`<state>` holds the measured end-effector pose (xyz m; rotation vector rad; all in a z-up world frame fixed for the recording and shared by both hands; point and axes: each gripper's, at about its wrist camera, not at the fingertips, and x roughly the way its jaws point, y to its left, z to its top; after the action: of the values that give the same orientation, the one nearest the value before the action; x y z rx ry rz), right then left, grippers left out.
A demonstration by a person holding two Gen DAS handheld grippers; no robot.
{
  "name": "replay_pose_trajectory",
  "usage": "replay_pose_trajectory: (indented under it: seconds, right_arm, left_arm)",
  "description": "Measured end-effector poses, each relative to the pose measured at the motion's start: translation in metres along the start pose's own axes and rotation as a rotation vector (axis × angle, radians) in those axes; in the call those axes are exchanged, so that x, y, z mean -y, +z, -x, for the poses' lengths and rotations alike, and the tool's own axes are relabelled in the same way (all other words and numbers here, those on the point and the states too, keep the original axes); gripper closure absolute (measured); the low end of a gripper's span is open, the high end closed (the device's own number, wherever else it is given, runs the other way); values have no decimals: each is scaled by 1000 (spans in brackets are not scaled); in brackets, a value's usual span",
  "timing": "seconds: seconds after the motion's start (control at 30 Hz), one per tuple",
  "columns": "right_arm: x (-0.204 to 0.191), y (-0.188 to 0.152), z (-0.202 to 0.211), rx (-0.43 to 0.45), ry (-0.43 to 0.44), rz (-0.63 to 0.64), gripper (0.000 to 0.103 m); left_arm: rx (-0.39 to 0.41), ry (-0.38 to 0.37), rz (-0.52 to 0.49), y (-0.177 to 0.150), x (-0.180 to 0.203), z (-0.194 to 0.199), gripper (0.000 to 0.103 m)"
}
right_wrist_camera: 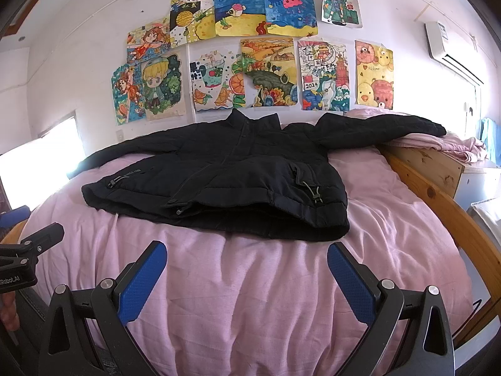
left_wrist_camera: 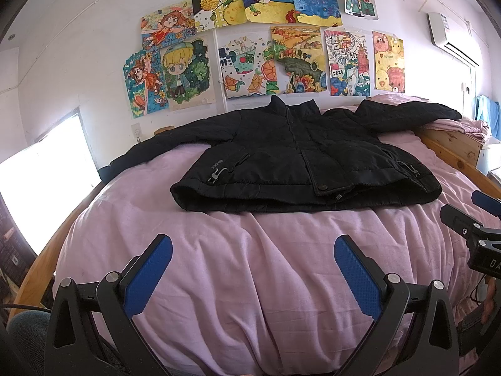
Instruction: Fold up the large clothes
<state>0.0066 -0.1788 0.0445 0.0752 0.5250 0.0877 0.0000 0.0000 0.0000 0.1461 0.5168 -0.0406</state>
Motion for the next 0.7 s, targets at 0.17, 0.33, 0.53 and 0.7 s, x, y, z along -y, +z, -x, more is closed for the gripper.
replay_pose_trajectory:
  seconds: [0.17, 0.33, 0.53, 0.7]
  right_arm:
    - [1, 0, 0, 1, 0, -1, 0]
    - [-1, 0, 0, 1, 0, -2, 0]
    - [0, 1, 0, 2, 1, -2, 0]
    - [-1, 1, 1, 2, 1, -1, 0]
  left_arm:
    - [-1, 1, 0, 0, 0, 0, 1]
    - [-1, 0, 1, 0, 0, 0, 1]
    - [-1, 1, 0, 0, 0, 0, 1]
    - [-1, 1, 0, 0, 0, 0, 1]
